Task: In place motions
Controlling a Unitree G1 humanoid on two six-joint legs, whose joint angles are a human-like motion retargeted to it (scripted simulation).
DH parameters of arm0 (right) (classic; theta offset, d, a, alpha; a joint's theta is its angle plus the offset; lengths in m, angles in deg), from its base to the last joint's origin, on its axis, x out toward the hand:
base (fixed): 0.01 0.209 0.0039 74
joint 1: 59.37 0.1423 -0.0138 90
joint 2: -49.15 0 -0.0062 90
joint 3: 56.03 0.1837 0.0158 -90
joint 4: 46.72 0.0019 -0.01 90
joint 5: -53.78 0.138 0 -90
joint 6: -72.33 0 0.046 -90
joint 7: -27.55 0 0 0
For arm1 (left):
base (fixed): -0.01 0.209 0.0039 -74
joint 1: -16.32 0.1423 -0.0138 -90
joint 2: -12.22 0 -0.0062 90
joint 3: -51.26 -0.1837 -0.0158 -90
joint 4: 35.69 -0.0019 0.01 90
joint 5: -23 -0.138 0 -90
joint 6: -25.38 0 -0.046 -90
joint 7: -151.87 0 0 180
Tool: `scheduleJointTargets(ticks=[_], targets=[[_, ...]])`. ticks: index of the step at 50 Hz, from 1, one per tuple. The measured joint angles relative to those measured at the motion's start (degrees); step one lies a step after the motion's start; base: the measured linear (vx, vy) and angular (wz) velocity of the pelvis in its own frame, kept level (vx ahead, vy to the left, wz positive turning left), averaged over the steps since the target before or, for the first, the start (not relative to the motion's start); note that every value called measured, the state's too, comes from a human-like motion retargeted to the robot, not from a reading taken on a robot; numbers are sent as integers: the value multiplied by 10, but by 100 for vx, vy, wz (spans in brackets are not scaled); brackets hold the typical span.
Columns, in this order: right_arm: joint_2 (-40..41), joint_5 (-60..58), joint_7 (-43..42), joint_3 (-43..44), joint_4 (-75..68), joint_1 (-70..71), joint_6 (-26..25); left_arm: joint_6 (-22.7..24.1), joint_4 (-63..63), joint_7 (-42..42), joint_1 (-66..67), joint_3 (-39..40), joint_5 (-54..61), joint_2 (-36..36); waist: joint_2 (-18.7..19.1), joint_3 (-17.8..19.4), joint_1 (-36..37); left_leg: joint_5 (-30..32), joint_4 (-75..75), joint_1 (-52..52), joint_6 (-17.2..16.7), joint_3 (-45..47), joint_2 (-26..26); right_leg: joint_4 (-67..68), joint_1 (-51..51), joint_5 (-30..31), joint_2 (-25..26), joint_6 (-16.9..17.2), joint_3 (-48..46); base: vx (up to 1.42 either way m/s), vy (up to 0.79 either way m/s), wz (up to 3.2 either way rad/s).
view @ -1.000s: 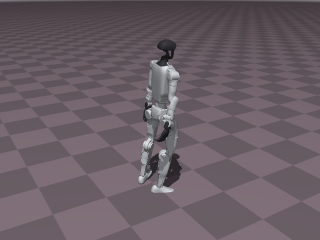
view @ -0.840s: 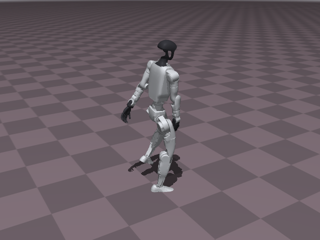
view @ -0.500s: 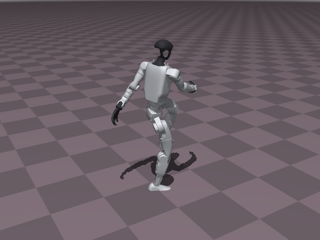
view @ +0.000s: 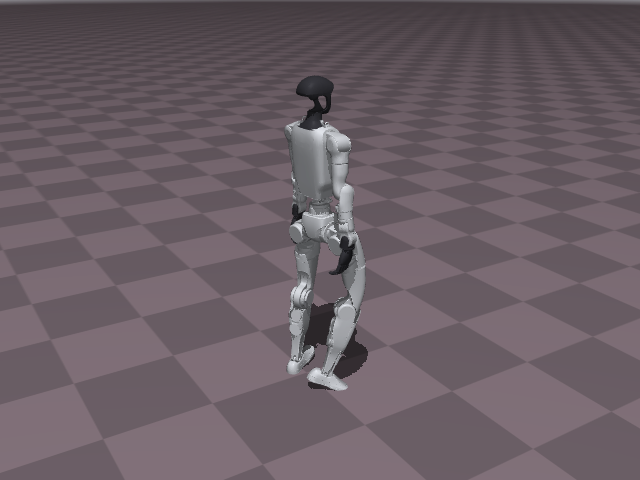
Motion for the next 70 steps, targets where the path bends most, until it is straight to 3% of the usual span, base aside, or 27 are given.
scheduleJointTargets(ticks=[2,3,5,8,10,13,15,19,24,30,33,35,37,42,46,48,50,53,55,57,60,62,67,70], targets=[[-18,32,-13,35,-40,-22,-5,16,10,-17,-59,-10,20,-29,19,20,-9,-7,8,-5,-2,-2,22,187,-101,79,-39,-29,36,-10,33,-19],[-31,40,-17,47,-58,-32,-4,25,37,-20,-88,-13,28,-43,21,36,-16,-7,6,-2,3,0,20,285,-161,81,-47,-40,85,-16,34,-45],[-62,40,-20,58,-95,-50,-9,39,103,-28,-161,-12,24,-57,25,64,-39,-10,3,1,18,13,11,477,-265,36,-115,-67,111,-23,34,-27],[-99,37,-37,55,-142,-68,-54,64,215,-50,-262,12,-14,-49,46,109,-153,-5,4,-18,40,8,25,673,-421,-17,-192,-101,127,-28,26,114],[-114,26,-41,72,-146,-91,-88,77,286,-63,-315,9,-22,-38,59,131,-215,-7,19,-45,49,11,46,752,-529,-47,-227,-112,143,-19,13,119],[-131,16,-30,100,-146,-128,-119,71,375,-87,-369,-11,-7,-10,81,153,-272,-10,57,-101,58,-13,88,766,-650,-56,-219,-117,134,-5,3,68],[-136,28,-32,113,-146,-151,-126,72,411,-89,-397,-14,1,-3,91,162,-295,-19,82,-128,63,-32,107,737,-678,-62,-218,-126,106,-4,-3,28],[-135,72,-50,131,-146,-168,-133,72,451,-97,-407,-7,4,-16,84,146,-276,-22,87,-123,60,-31,103,673,-653,-48,-198,-122,95,-1,-7,-36],[-119,61,-42,117,-146,-133,-112,74,445,-88,-342,-22,7,-32,61,103,-217,-19,53,-80,48,17,76,572,-508,-6,-156,-87,86,7,-7,-77],[-85,-24,-11,79,-110,-58,-80,56,357,-42,-194,-46,28,-61,46,49,-134,-18,12,-26,25,72,51,323,-275,88,-48,-66,94,13,-9,-89],[-69,-58,-3,56,-81,-31,-66,53,305,-20,-112,-48,22,-84,46,20,-103,-16,-2,-17,11,77,40,137,-165,134,11,-40,132,14,-19,-32],[-62,-71,-1,41,-71,-11,-60,53,275,-14,-68,-44,12,-100,38,0,-82,-17,-5,-18,6,83,21,3,-88,39,27,9,127,8,-9,-23],[-59,-76,-2,19,-77,14,-60,53,248,-6,-32,-33,-7,-108,23,-13,-53,-17,-9,-10,-1,100,1,-91,-29,-39,18,7,55,6,-13,-47],[-49,-17,-10,-79,-133,107,-81,56,186,-9,58,15,-72,-75,1,-49,9,-12,3,-17,-11,123,-13,-184,-15,-47,19,10,53,3,-30,-58],[-18,20,9,-158,-136,206,-75,29,133,-21,143,75,-41,-43,-11,-21,26,49,110,-34,13,164,22,-160,-16,-64,7,6,84,-7,-27,-62],[12,26,13,-152,-105,262,-75,17,124,14,185,83,-45,-18,-21,6,29,126,285,-118,46,142,79,-139,-20,-75,-11,16,105,-25,-31,-48],[36,79,43,-132,-63,327,-60,12,126,44,226,83,-86,14,-24,42,69,177,485,-225,103,94,144,-131,-20,-80,-4,15,128,-28,-31,-90],[75,154,95,-75,15,418,-60,-11,83,52,278,88,-150,51,-17,93,125,84,742,-363,129,42,268,-118,-1,-84,30,-11,130,-13,-41,-71],[86,173,107,-41,70,476,-48,-32,25,48,296,93,-186,62,-26,127,206,55,851,-458,143,21,317,-104,2,-84,36,-30,170,-16,-22,-171],[78,180,116,-45,131,527,-31,-61,0,65,323,114,-213,61,-64,171,287,35,901,-517,144,55,320,-74,-8,-94,-2,-41,225,-25,-19,-196],[48,182,108,-72,217,592,0,-117,0,110,360,145,-244,62,-116,234,372,28,912,-603,151,112,284,-26,-44,-100,-78,-42,270,-13,-6,-112],[16,172,83,-88,251,613,20,-137,0,99,373,162,-255,58,-134,255,405,12,901,-639,166,155,262,9,-76,-107,-121,-38,293,0,5,-15],[2,158,29,-94,272,613,33,-125,0,110,358,203,-226,28,-142,246,424,13,881,-646,179,196,224,36,-113,-114,-151,-35,303,-3,5,26],[20,156,30,-81,255,584,29,-94,0,111,315,205,-204,14,-131,200,409,9,884,-620,172,178,234,2,-110,-106,-127,-25,273,-4,-3,64]])
